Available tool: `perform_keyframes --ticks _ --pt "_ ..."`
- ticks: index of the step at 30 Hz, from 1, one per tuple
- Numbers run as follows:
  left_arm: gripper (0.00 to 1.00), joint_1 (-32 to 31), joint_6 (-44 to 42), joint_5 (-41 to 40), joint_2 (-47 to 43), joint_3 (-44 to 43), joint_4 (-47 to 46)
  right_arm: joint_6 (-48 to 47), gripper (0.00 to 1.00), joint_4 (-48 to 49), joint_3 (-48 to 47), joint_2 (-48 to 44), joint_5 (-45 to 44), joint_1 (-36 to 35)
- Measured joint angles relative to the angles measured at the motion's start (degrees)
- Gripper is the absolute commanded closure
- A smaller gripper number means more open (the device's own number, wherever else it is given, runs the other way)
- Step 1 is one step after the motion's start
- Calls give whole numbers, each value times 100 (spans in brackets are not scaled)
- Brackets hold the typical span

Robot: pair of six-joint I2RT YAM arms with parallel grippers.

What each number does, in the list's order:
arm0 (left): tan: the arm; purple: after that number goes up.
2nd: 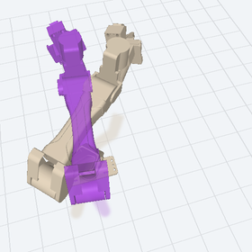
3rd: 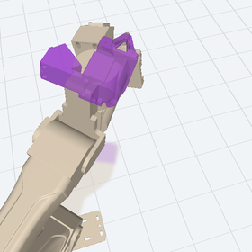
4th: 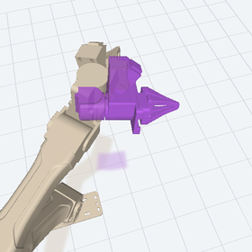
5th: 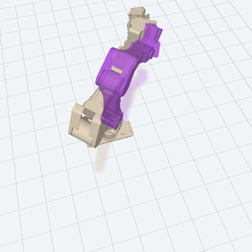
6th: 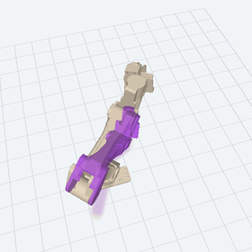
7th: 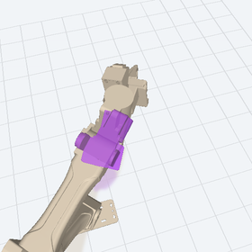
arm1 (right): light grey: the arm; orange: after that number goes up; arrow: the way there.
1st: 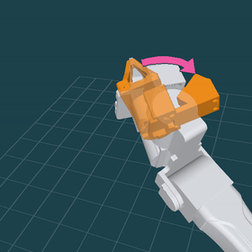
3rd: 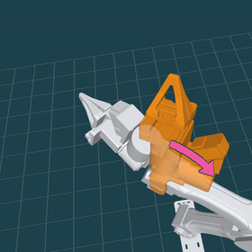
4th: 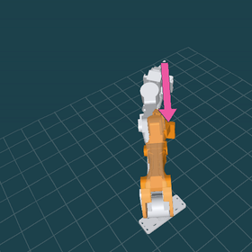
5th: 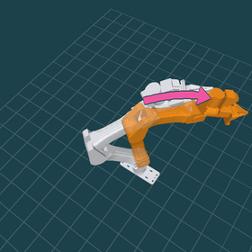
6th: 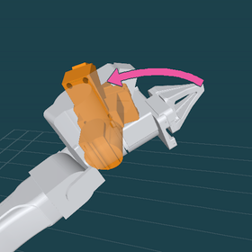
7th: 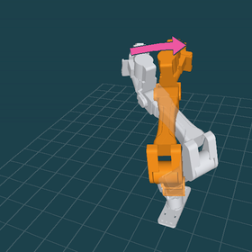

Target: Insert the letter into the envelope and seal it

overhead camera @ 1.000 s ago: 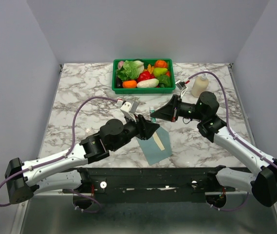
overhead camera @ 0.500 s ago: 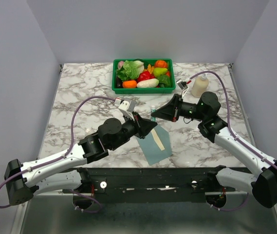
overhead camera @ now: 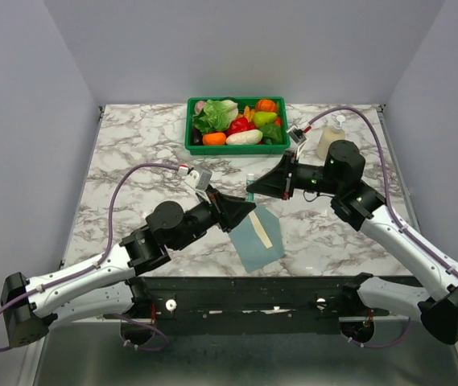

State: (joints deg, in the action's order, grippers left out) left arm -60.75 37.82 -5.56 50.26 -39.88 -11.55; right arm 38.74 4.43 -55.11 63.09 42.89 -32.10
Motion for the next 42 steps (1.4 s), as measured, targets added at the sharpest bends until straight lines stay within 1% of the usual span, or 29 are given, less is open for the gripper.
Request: perform_keyframes --ticks 2,5,7,11,14,17,18,20,22,24,26,27,29,31,33,37,38,41,42 --pt "100 -2 -4 39 -219 205 -149 -116 99 -334 -190 0 -131 -72" --pt "100 -146 -37 393 -531 625 275 -227 99 -385 -529 0 -876 81" --pt "100 -227 -57 564 -577 863 616 -289 99 -315 -734 -28 -1257 229" --pt "100 -232 -81 603 -518 1056 1104 -389 99 -254 -868 -127 -1620 258" --pt "100 -236 -66 0 -573 1115 1272 -435 99 -289 -866 -138 -1670 258" --pt "100 -181 37 -1274 -774 1451 1191 -487 99 -361 -796 -179 -1670 258" --pt "100 -122 33 -1775 -848 1698 931 -505 99 -396 -730 -223 -1670 258" --pt "100 -22 -122 -2756 -883 2592 -332 -542 99 -474 -546 -358 -1665 258" --pt "100 92 -282 -3401 -667 3405 -1589 -588 99 -584 -339 -498 -1650 258" --pt "100 291 -632 -4015 227 3744 -2787 -627 99 -734 -168 -625 -1628 258" --pt "100 531 -1113 -4380 1314 3731 -3814 -662 99 -791 22 -737 -1609 258" --pt "100 579 -1268 -4468 1705 3709 -4144 -675 99 -828 111 -791 -1596 258" --pt "100 686 -1685 -4605 2734 3674 -5112 -691 99 -911 264 -857 -1561 258" --pt "100 802 -1996 -4640 3777 3617 -5595 -693 99 -977 369 -901 -1526 258" --pt "100 870 -2365 -4699 4494 3609 -5860 -693 99 -1036 457 -940 -1497 258" --pt "100 981 -2594 -4784 5064 3226 -6229 -721 99 -1130 516 -1003 -1453 258" --pt "93 1014 -2588 -4806 5187 3143 -6301 -734 99 -1143 518 -1021 -1449 258" --pt "88 1056 -2413 -4898 5425 3045 -6526 -754 99 -1165 520 -1078 -1427 258" --pt "82 1056 -2306 -4937 5486 3049 -6610 -763 99 -1165 525 -1086 -1421 258"
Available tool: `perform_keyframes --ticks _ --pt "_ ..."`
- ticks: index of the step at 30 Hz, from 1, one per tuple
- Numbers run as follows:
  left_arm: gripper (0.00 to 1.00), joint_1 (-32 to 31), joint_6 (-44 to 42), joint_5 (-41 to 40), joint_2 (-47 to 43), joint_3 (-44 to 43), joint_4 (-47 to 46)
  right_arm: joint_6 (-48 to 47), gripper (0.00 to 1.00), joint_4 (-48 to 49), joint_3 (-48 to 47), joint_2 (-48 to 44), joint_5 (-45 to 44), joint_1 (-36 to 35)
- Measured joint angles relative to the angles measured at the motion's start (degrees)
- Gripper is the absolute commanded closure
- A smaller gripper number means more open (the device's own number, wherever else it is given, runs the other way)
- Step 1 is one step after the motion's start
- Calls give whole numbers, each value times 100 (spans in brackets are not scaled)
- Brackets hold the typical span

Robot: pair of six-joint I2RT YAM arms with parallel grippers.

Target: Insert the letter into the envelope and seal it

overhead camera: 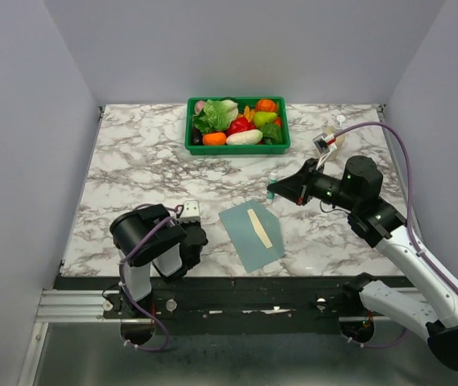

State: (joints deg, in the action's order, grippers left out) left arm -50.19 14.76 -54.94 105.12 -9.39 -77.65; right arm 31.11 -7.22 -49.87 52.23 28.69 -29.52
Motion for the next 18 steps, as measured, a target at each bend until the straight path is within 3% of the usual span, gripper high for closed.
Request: perform_keyframes --ticks 3,8,11,12,15,18 --pt "67 0 339 -116 173 55 -284 -17 99 -15 20 -4 20 0" --pt "51 -28 831 -232 391 205 -551 -33 99 -42 44 11 42 0" --pt "34 -129 876 -328 446 240 -629 -42 99 -44 44 33 50 0" --pt "21 -146 879 -337 442 243 -647 -46 99 -46 44 42 50 0" --pt "1 -297 691 -348 116 367 -400 -59 99 -55 44 55 52 0" --pt "1 -549 304 -529 -730 546 -4 -63 99 -61 44 55 55 0"
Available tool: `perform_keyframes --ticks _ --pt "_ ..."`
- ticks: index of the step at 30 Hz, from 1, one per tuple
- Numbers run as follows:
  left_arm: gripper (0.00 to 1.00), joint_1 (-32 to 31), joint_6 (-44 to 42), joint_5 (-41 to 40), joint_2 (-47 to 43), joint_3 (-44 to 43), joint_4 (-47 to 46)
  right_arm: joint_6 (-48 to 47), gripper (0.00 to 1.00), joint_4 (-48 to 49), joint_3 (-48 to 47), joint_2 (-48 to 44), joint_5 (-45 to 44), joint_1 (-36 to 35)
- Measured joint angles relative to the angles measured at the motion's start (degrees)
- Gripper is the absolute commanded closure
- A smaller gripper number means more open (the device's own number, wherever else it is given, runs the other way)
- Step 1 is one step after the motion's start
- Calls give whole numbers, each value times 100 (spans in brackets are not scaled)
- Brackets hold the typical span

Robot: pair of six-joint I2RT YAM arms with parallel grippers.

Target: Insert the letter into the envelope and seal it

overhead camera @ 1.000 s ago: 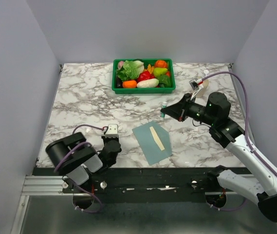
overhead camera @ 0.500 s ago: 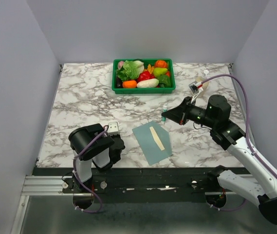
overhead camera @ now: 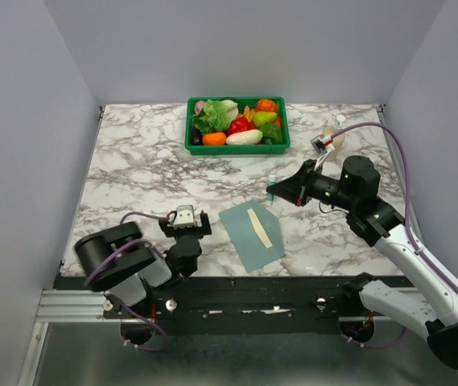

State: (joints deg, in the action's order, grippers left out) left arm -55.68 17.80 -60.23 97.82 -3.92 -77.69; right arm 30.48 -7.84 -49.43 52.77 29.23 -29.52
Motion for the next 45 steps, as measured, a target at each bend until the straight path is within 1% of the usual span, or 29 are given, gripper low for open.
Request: perform_keyframes --ticks 2,3,4,6,7,8,10,13,14,15,16,19,21,23,26,28,30,34,38,41,42,44,45 --pt "1 -251 -247 -269 -1095 -127 262 -9 99 -2 0 0 0 0" --pt "1 -323 -131 -411 -1875 -358 693 -11 99 -9 0 2 -2 0" --pt "1 -339 11 -448 -2439 -612 1172 -13 99 -17 0 2 -2 0" --pt "2 -173 809 -439 -3720 -1665 3451 -17 99 -44 0 0 -2 0" --pt "1 -79 1095 -433 -4041 -2033 4129 -31 99 -59 0 0 -4 0" --pt "1 20 1364 -411 -4428 -2507 5023 -46 99 -76 0 0 -4 0" --pt "1 146 1685 -372 -4992 -3086 6413 -61 99 -103 0 0 -2 0" --pt "1 168 1792 -83 -5493 -3499 7868 -94 99 -127 0 7 9 0" --pt "1 173 1753 249 -5560 -3574 8192 -114 99 -127 0 17 35 0" --pt "1 179 1738 365 -5648 -3659 8599 -138 99 -127 0 33 70 0" --pt "1 179 1659 612 -5702 -3696 8758 -181 99 -125 0 55 160 2" --pt "2 201 1285 1917 -5845 -3735 8959 -345 99 -120 0 162 625 2" --pt "2 199 1071 3003 -5849 -3740 8800 -452 99 -85 0 247 1078 0" --pt "2 199 935 3853 -5786 -3742 8557 -516 99 17 0 326 1552 0" --pt "2 199 813 4979 -5552 -3777 8081 -555 99 245 13 417 2188 0" --pt "2 199 798 5593 -5313 -3812 7772 -564 99 356 35 439 2518 0" --pt "3 199 815 6041 -5108 -3851 7536 -568 99 437 42 444 2761 0" --pt "6 199 929 6605 -4789 -3943 7130 -570 99 533 44 448 2997 0" --pt "9 199 1099 6780 -4503 -4153 6857 -570 99 564 44 452 3062 -7" --pt "20 199 1261 6843 -4406 -4192 6636 -570 99 566 44 455 3064 -13" --pt "28 199 1292 6861 -4378 -4207 6590 -570 99 566 44 455 3064 -13" --pt "35 199 1353 6898 -4293 -4256 6520 -570 99 566 44 455 3062 -15" --pt "41 199 1370 6916 -4240 -4282 6505 -570 99 566 44 455 3060 -15"
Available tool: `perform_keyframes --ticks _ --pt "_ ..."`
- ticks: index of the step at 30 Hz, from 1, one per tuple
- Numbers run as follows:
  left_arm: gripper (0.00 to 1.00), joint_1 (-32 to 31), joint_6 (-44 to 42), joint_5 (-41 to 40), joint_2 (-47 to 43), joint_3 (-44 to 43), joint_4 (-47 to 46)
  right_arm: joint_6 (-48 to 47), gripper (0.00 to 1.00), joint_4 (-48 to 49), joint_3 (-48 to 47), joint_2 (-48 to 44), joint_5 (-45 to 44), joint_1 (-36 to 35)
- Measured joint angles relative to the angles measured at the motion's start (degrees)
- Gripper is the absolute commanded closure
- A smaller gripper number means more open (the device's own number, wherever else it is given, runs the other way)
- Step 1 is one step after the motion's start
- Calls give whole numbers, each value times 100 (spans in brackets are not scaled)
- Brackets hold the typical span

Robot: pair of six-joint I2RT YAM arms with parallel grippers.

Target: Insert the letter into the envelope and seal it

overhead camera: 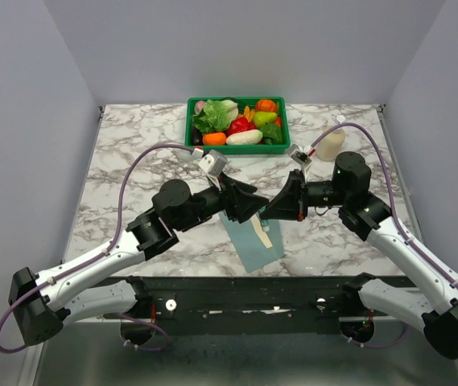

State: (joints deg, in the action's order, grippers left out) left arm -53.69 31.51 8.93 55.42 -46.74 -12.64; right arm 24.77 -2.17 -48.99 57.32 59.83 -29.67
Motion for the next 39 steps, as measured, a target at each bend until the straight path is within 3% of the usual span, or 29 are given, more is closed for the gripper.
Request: perform_keyframes --ticks 3,8,14,17,20,21,25,29,32,39 --pt "47 0 109 79 129 -33 -17 2 99 0 0 0 -7 0" --pt "48 0 267 138 162 -33 -20 2 99 -2 2 -4 -90 0" --pt "59 0 426 227 166 -33 -15 2 99 -2 42 -37 -238 0" --pt "74 0 479 249 166 -31 -15 7 99 -2 42 -42 -337 0" --pt "98 13 546 260 173 -28 -22 11 99 -9 44 -66 -374 0" --pt "100 15 540 262 173 -28 -37 15 99 -7 48 -66 -391 0" --pt "100 28 570 284 199 -28 -57 22 98 -9 59 -76 -435 0" --pt "100 39 590 313 201 -24 -72 42 76 -7 63 -87 -505 0" --pt "100 37 605 315 199 -7 -109 94 67 -4 66 -98 -540 0" --pt "100 33 629 321 192 -4 -118 251 58 208 160 -98 -603 -13"
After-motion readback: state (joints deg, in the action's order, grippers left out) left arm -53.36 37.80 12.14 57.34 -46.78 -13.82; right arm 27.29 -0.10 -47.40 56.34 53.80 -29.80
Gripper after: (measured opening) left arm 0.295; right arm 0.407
